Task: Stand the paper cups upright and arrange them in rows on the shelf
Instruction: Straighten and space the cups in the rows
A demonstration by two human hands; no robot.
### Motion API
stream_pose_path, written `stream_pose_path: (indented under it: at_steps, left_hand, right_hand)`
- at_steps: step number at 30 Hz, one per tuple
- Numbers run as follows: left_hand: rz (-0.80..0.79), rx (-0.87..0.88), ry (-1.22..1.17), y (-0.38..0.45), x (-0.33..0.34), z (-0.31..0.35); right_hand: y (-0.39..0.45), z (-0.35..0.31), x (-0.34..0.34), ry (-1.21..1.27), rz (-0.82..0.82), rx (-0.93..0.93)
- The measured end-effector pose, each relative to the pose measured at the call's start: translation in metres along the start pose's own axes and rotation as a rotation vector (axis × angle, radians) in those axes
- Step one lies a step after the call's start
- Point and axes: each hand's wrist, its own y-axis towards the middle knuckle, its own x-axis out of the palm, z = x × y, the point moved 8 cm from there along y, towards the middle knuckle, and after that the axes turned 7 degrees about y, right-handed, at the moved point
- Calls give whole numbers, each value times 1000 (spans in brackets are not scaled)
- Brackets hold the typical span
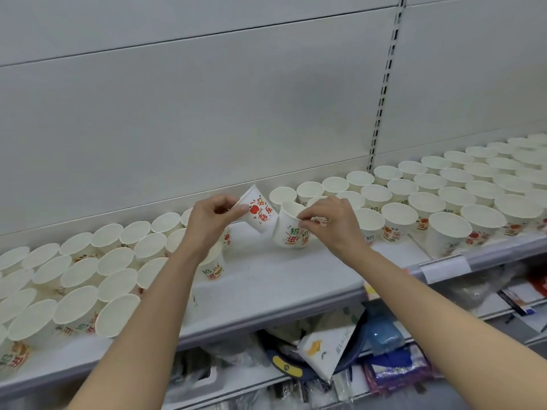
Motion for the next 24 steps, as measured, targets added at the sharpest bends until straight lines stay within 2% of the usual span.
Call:
stream_pose_path:
  at_steps: [3,8,11,18,24]
  left_hand:
    - [-19,-4,-19,-18,24,10]
    - [168,2,-72,-49,42,22]
    - [157,-11,-65,-69,65,26]
    - [-15,30,171,-85,158,47]
    - [-87,61,376,-61,211,60]
  right_hand:
    - [-15,4,-31,111,33,51]
    - [-39,2,-57,296,-55,118]
    - [-54,9,-79,331,-31,115]
    - [-95,67,-169,27,74,86]
    - [-89,99,-184,-107,3,87]
